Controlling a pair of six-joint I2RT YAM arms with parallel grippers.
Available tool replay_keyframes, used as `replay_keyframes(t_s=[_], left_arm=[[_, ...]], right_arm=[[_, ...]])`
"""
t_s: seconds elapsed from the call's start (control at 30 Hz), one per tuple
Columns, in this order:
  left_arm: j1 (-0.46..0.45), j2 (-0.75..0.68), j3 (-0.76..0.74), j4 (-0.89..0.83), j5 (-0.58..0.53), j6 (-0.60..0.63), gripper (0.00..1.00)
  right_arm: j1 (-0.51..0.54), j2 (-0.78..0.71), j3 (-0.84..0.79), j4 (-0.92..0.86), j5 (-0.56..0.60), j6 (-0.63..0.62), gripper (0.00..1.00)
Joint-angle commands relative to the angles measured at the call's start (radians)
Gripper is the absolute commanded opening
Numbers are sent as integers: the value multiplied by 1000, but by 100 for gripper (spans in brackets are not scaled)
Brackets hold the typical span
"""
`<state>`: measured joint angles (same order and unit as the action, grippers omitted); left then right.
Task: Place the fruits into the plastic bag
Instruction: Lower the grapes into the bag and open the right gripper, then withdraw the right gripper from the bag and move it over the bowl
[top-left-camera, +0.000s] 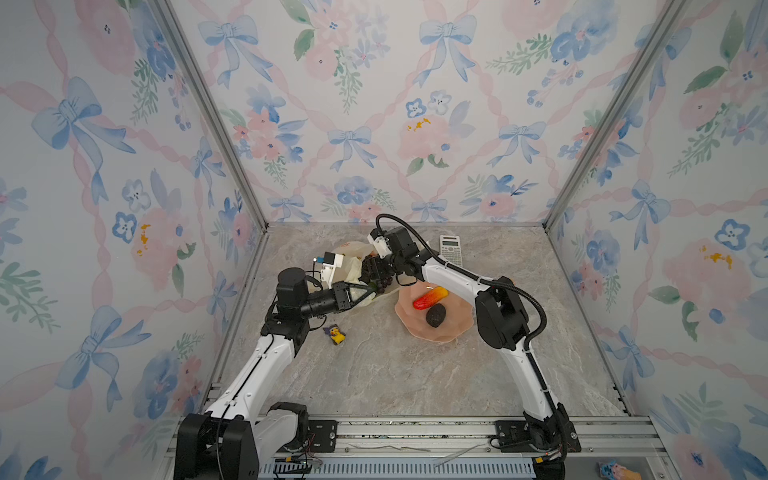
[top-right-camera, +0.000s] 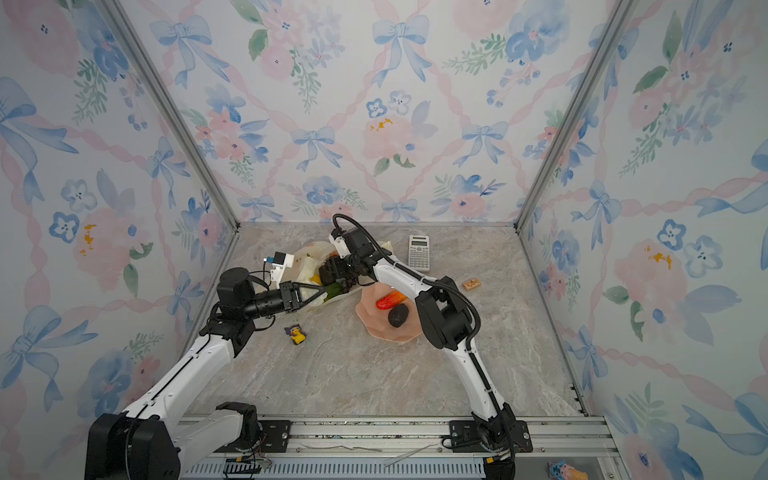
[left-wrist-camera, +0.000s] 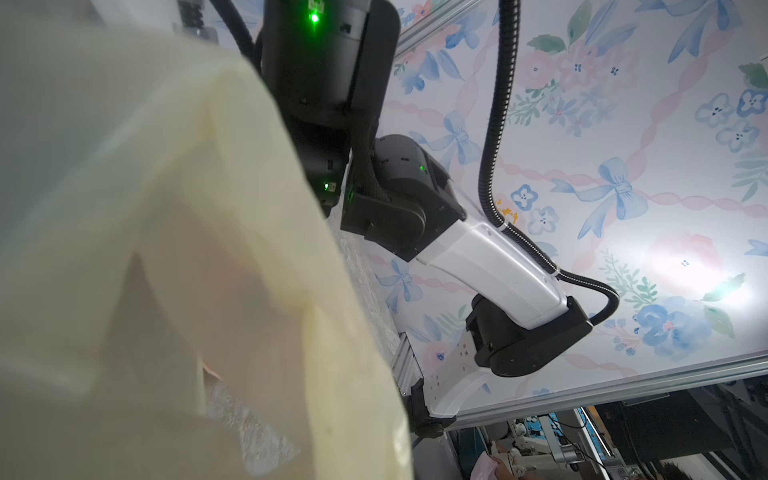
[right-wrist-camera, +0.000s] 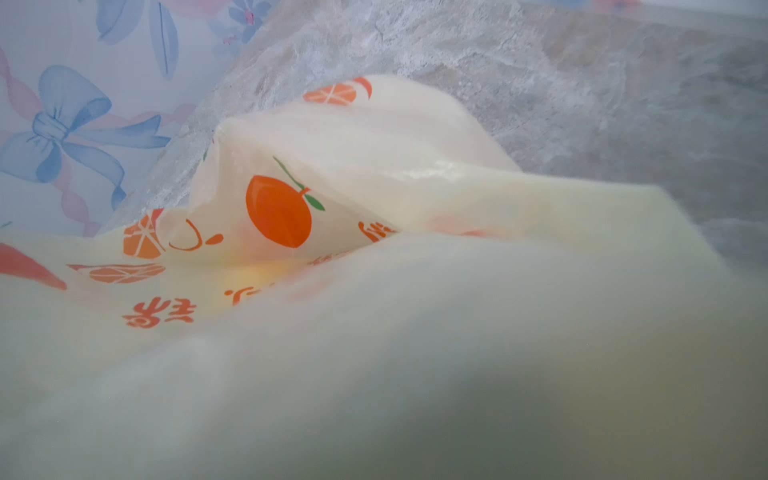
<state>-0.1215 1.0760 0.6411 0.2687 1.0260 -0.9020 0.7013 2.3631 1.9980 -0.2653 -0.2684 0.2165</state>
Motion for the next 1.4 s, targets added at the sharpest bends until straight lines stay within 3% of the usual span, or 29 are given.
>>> replay_keyframes(t_s=[0.0,0.63,0.87,1.03,1.1,1.27,1.37], left_arm=[[8,-21,-15,23,-10,5,0],[52,-2,-72,24,-50,80,0],[75,-2,-93,24,-43,110,0],[81,-8,-107,24,-47,123,0],[83,-11,-115,24,-50,127,0],[89,-22,-125,17,-56,139,0],[92,-26,-130,10,-61,148,0]], right_arm=[[8,-86,-53,34,-31,-1,70],[15,-344,-180,-44,-36,-28,74],[35,-496,-260,-77,25,-66,78],[46,-636,-332,-111,84,-103,86],[45,-698,-370,-119,115,-110,98],[40,-895,-504,-94,255,-64,96],[1,-1004,-597,-105,334,112,96]])
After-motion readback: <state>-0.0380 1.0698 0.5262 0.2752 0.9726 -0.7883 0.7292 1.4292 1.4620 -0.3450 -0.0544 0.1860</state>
